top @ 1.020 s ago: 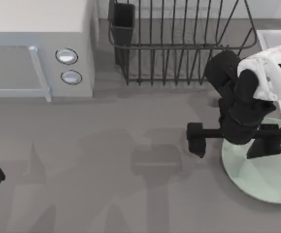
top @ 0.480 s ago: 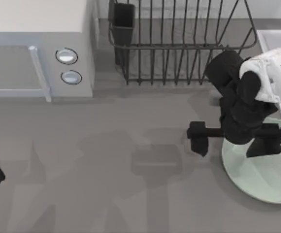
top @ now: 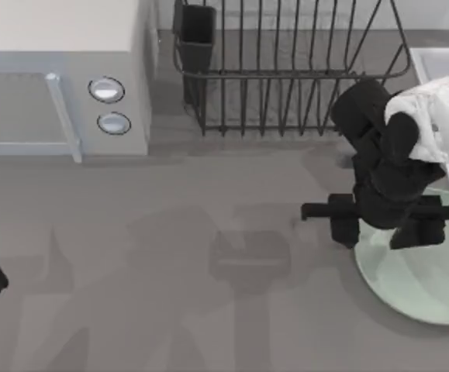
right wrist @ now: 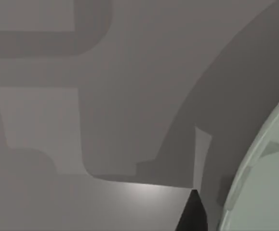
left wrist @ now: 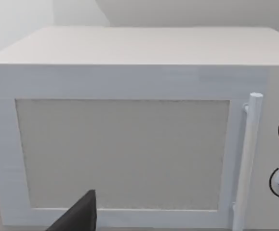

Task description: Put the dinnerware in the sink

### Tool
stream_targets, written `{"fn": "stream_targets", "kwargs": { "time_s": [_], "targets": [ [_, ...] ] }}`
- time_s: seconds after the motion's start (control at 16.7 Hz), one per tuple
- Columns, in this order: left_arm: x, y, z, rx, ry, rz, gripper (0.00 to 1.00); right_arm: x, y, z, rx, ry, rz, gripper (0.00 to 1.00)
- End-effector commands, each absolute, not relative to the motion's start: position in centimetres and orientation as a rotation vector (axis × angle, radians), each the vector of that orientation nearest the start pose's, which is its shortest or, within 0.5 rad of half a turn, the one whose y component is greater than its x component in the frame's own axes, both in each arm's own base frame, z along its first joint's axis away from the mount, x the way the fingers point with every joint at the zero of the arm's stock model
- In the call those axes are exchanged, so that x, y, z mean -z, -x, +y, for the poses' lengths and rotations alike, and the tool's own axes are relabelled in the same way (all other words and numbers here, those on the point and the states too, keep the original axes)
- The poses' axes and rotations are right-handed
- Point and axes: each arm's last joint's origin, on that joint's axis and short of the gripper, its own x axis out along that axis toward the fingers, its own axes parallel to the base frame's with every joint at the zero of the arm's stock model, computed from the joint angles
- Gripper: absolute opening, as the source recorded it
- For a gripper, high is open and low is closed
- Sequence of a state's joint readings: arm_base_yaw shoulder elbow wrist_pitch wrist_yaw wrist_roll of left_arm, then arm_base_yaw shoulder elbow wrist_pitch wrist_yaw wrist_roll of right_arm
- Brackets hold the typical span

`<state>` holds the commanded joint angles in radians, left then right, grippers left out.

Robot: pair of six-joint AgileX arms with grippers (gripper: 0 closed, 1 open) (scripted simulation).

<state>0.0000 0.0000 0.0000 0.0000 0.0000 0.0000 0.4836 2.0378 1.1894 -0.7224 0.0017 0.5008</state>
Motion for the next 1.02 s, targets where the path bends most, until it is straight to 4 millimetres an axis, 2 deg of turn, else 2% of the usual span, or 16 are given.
{"fn": "stream_targets", "kwargs": {
  "time_s": [0.12, 0.18, 0.6, 0.66, 0.84, 1.02],
  "targets": [
    [-16.0, -10.6, -0.1, 0.000, 0.000, 0.000, 1.00, -9.2, -31.0, 16.5, 0.008, -0.008, 1.571, 0.02],
    [-16.0, -10.6, -0.1, 0.000, 0.000, 0.000, 1.00, -9.2, -31.0, 16.5, 0.008, -0.008, 1.571, 0.00],
    [-16.0, -10.6, -0.1, 0.000, 0.000, 0.000, 1.00, -9.2, -31.0, 16.5, 0.008, -0.008, 1.571, 0.00],
    [-16.0, -10.6, -0.1, 0.000, 0.000, 0.000, 1.00, -12.3, -31.6, 16.3, -0.014, -0.043, 1.476, 0.00],
    [-16.0, -10.6, -0.1, 0.000, 0.000, 0.000, 1.00, -12.8, -32.0, 16.5, -0.012, -0.041, 1.482, 0.00],
    [-16.0, -10.6, -0.1, 0.000, 0.000, 0.000, 1.00, -15.4, -33.2, 17.3, -0.007, -0.036, 1.494, 0.00]
  ]
}}
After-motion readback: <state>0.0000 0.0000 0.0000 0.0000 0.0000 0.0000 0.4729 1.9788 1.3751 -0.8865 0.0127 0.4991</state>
